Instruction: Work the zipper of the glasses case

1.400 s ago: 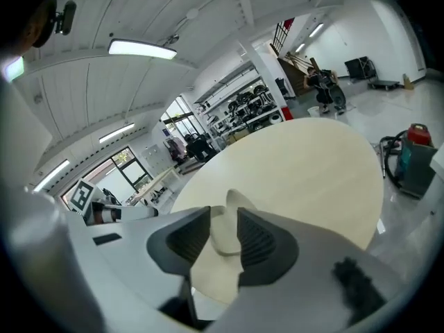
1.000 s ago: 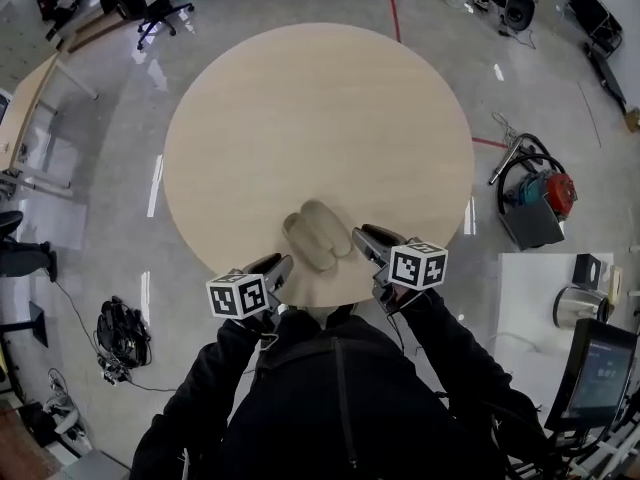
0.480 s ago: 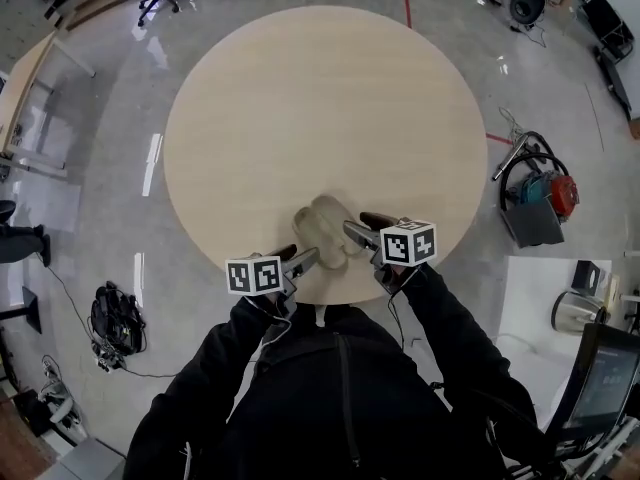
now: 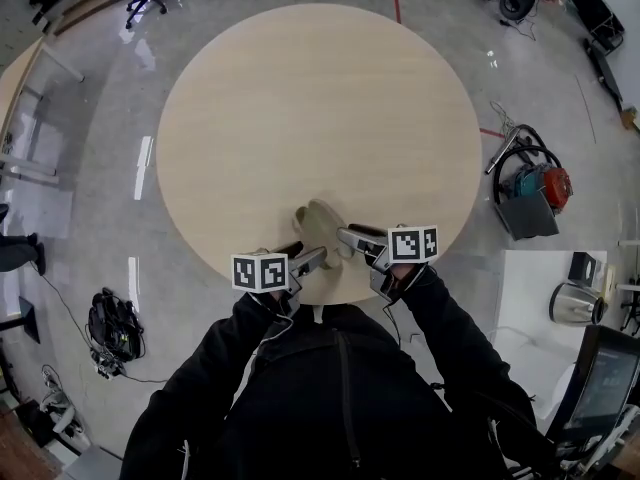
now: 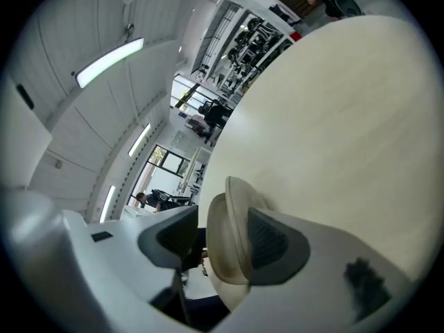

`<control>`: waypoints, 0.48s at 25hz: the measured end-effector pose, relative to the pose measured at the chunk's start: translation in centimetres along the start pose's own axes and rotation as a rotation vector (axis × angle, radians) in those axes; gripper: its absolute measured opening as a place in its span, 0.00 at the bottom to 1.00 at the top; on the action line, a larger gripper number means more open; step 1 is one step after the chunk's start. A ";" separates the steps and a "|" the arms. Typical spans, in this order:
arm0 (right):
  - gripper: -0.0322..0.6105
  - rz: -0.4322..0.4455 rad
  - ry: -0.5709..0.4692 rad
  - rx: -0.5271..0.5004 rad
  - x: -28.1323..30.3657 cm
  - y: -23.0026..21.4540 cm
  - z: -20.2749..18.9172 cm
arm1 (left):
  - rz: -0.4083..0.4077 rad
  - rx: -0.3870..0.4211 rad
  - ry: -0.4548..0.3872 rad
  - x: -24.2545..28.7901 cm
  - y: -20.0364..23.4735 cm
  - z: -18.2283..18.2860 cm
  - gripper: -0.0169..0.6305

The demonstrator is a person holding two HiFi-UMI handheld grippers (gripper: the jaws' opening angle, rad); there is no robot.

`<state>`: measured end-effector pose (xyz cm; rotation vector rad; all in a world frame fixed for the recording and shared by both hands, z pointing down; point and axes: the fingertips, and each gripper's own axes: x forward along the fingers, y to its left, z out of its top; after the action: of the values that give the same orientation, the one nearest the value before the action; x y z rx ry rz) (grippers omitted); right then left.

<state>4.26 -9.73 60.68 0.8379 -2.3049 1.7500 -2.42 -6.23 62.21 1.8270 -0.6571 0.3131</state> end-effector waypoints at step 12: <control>0.40 0.094 0.018 0.092 1.3 2.1 -2.1 | 0.027 0.095 0.057 1.2 0.0 -0.3 0.55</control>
<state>1.60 -7.87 60.12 0.7350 -2.3029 1.9078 -1.41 -6.27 62.89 1.8937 -0.6370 0.4194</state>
